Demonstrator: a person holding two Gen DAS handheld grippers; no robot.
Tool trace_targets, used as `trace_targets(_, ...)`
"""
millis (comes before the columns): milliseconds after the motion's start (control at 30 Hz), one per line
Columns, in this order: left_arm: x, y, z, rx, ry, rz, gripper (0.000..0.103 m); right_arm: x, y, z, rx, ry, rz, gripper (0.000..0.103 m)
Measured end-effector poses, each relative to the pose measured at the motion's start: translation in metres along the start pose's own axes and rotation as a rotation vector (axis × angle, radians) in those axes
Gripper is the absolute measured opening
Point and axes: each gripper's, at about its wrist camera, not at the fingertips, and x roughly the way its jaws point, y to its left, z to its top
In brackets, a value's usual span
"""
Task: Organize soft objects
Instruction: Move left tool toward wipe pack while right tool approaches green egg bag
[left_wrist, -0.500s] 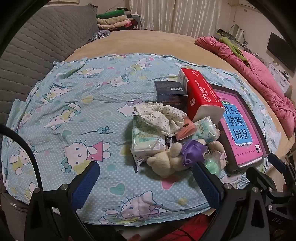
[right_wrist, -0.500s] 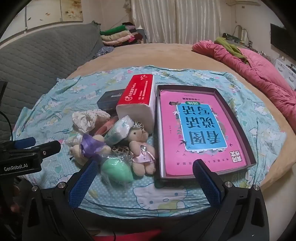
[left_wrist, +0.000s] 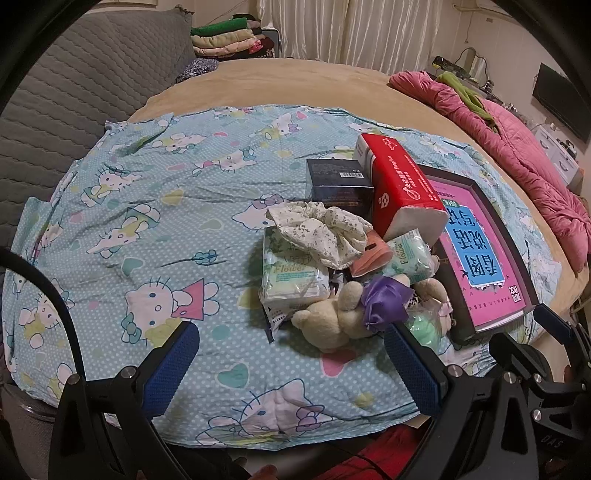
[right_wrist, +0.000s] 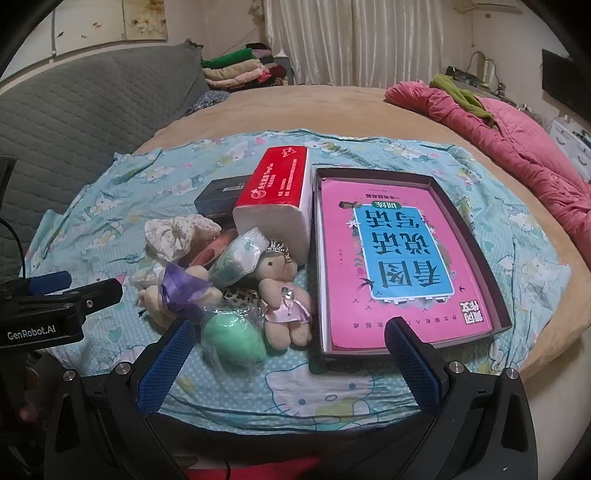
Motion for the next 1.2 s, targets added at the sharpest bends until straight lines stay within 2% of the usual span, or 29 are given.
trace_targets(500, 0.009, 0.012, 0.001, -0.039, 0.024, -0.013, 0.101, 0.004, 0.005, -0.002, -0.032, 0.010, -0.001, 0.103)
trace_targets(800, 0.032, 0.036, 0.002, -0.100, 0.042, -0.024, 0.101, 0.021, 0.027, -0.006, -0.138, 0.057, 0.018, 0.103)
trace_targets(1067, 0.062, 0.038, 0.015, -0.139, 0.136, -0.039, 0.101, 0.043, 0.053, -0.011, -0.258, 0.110, 0.046, 0.103)
trace_targets(1200, 0.073, 0.037, 0.025, -0.142, 0.134, -0.056, 0.101, 0.053, 0.059, -0.014, -0.287, 0.135, 0.054, 0.103)
